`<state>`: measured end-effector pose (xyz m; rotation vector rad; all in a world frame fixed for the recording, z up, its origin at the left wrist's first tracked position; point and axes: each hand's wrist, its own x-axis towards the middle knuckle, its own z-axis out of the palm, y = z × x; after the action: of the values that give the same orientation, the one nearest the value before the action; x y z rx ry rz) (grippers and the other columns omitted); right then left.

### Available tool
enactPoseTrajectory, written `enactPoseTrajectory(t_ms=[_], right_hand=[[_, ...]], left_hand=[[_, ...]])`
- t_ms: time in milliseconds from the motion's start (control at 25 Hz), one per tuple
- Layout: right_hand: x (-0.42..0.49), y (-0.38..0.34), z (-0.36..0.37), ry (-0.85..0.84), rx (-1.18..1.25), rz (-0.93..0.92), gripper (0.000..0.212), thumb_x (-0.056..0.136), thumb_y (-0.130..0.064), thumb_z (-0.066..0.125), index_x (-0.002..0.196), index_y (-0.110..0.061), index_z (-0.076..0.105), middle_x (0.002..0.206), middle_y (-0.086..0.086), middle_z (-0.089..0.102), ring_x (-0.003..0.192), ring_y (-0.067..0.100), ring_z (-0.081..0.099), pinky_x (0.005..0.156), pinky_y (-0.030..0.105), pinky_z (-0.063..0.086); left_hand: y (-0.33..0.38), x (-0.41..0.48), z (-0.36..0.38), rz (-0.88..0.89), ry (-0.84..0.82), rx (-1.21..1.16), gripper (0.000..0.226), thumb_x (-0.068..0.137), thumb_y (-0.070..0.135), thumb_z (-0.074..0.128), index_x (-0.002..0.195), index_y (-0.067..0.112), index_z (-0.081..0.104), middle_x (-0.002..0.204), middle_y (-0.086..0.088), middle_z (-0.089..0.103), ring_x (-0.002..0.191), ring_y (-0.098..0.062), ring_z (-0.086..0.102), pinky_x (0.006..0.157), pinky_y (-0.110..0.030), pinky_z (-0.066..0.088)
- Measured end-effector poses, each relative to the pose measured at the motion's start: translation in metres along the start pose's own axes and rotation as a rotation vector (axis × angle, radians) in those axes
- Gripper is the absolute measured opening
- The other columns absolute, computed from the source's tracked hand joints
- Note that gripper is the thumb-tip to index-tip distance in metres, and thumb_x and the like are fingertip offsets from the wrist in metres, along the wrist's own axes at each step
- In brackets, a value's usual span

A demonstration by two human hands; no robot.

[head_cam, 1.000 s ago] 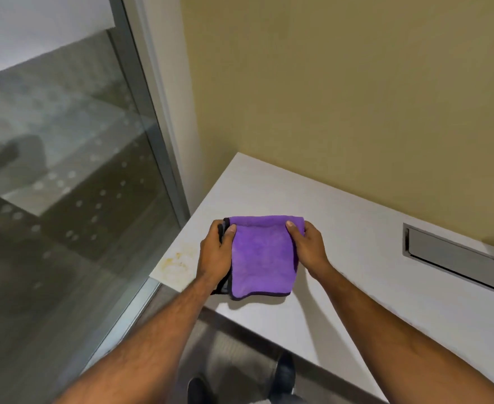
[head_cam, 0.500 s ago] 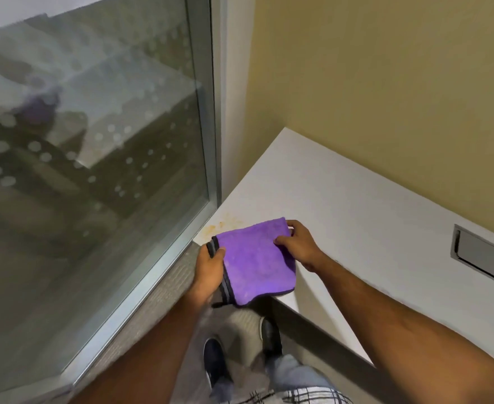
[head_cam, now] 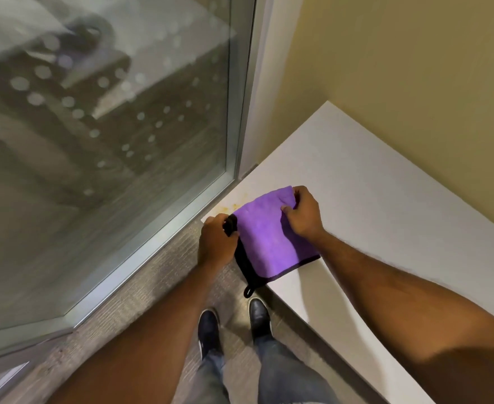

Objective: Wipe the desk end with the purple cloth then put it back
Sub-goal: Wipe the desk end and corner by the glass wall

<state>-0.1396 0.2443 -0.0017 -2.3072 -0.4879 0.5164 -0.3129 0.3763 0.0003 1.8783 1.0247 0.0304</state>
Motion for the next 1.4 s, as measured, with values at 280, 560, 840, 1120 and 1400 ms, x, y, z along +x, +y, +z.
enactPoseTrajectory(t_ms=[280,560,840,1120,1400], right_hand=[[-0.029,-0.002,0.047,0.104,-0.367,-0.105,0.070,0.085,-0.052,0.058,0.142,-0.019,0.036,0.151,0.011,0.037,0.137,0.032,0.036,0.114,0.049,0.033],[-0.026,0.002,0.117,-0.142,-0.414,0.140,0.115,0.068,-0.094,0.031,0.153,-0.029,-0.011,0.161,0.016,-0.026,0.145,0.036,-0.030,0.111,0.063,-0.021],[-0.013,0.001,0.126,0.017,-0.534,0.027,0.066,0.098,-0.062,0.024,0.153,-0.026,0.025,0.166,0.003,0.010,0.153,0.031,0.000,0.117,0.064,-0.006],[-0.030,0.039,0.087,0.135,-0.512,-0.172,0.029,0.100,-0.031,0.043,0.124,-0.019,0.055,0.137,0.008,0.052,0.135,0.032,0.043,0.117,0.065,0.017],[0.003,0.016,0.111,0.081,-0.614,0.100,0.114,0.072,-0.093,0.028,0.155,-0.017,0.007,0.163,0.017,0.014,0.150,0.038,0.010,0.118,0.056,0.004]], left_hand=[[-0.004,0.008,-0.006,0.058,-0.024,0.050,0.041,0.081,0.009,0.069,0.118,0.023,0.056,0.116,-0.005,0.060,0.099,-0.025,0.066,0.081,-0.043,0.060],[-0.036,0.024,-0.042,0.279,0.010,0.372,0.050,0.085,0.037,0.067,0.128,0.017,0.054,0.125,-0.011,0.060,0.114,-0.029,0.057,0.091,-0.043,0.051],[-0.103,0.028,-0.076,0.181,-0.022,0.514,0.057,0.091,0.052,0.053,0.137,0.020,0.046,0.142,-0.008,0.053,0.126,-0.030,0.053,0.103,-0.051,0.043],[-0.110,0.029,-0.074,0.225,-0.119,0.674,0.062,0.090,0.043,0.055,0.144,0.019,0.038,0.151,-0.008,0.043,0.140,-0.027,0.041,0.113,-0.049,0.032],[-0.137,0.034,-0.083,0.178,-0.081,0.598,0.064,0.090,0.049,0.054,0.143,0.017,0.039,0.151,-0.009,0.044,0.139,-0.029,0.042,0.113,-0.052,0.032]])
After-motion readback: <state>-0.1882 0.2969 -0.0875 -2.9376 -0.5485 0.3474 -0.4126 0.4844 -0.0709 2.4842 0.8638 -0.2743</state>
